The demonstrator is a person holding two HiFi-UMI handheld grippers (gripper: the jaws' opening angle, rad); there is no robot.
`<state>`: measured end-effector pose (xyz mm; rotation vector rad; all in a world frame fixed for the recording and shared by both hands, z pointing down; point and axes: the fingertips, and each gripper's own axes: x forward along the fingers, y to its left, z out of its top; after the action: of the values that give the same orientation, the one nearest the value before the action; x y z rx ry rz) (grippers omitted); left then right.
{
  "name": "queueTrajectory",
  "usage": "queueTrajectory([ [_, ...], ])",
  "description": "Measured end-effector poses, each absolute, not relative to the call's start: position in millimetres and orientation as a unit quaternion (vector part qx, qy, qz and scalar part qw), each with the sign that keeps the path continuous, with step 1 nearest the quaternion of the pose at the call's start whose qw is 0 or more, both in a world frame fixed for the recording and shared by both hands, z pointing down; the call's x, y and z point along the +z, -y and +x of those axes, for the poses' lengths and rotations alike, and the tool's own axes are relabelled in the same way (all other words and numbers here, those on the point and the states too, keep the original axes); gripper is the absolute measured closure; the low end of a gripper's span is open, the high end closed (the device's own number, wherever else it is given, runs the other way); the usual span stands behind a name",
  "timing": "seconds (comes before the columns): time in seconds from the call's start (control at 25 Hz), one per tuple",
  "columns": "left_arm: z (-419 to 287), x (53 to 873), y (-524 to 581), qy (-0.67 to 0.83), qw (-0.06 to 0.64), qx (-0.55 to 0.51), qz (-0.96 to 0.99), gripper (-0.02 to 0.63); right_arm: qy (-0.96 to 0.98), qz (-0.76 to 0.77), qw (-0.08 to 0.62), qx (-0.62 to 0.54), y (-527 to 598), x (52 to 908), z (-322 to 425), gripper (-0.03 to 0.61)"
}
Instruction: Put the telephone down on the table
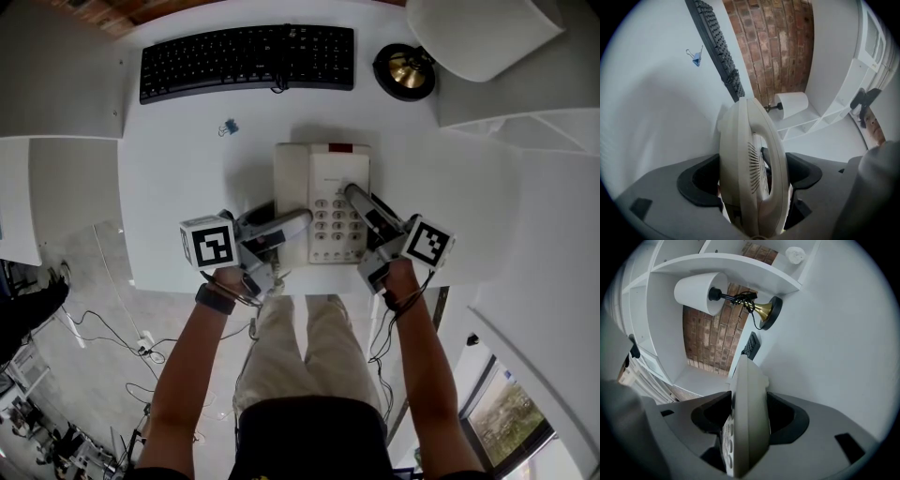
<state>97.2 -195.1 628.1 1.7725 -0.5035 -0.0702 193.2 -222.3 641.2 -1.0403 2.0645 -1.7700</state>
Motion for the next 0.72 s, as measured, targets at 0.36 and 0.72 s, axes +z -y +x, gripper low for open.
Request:
queueTrajectory([
  [0.36, 97.8, 627.5, 194.1, 0.209, 0.619, -0.053, 0.755, 0.183, -0.705, -0.358, 0.101, -0.604, 224.1, 639.6, 188.8, 0.345],
  [0.72, 98.4, 625.2, 195.6, 0.208, 0.611, -0.064, 0.761, 0.183, -0.702, -0.373, 0.095, -0.599, 223.3, 640.1, 189.8, 0.341],
])
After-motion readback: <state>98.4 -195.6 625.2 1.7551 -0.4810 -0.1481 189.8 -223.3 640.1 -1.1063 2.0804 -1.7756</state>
